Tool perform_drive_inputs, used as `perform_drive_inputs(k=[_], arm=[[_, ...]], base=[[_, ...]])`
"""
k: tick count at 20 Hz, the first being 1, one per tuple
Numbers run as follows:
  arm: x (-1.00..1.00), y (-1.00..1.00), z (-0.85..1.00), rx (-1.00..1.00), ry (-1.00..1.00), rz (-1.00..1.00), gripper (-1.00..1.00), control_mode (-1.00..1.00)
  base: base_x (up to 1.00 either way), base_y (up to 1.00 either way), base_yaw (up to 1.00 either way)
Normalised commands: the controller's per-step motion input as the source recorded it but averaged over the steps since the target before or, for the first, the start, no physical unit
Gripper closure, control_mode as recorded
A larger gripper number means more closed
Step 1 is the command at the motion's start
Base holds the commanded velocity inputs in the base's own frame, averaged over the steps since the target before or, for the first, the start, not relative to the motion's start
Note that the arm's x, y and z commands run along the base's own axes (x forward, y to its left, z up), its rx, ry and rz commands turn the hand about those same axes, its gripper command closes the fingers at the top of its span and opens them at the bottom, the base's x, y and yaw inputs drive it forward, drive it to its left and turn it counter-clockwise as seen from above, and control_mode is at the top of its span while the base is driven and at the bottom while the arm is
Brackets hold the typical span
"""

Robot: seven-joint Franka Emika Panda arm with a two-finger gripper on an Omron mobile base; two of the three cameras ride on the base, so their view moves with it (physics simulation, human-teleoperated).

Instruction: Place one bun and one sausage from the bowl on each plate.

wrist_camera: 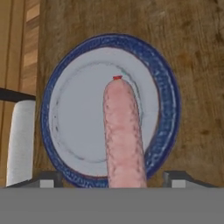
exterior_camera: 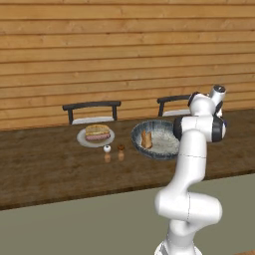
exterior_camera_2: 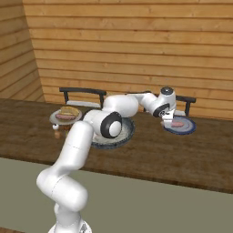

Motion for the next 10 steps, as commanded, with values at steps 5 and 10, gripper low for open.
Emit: perform_drive_inputs(k=[5,10], arm=[[0.05,0.0,-0.07,0.0,0.0,0.0,-1.0,-1.0],[-0.04,0.04,0.4,0.0,0.0,0.01,-1.0,-1.0]], base=[[0.0,0.0,0.0],[0.0,0.0,0.0]])
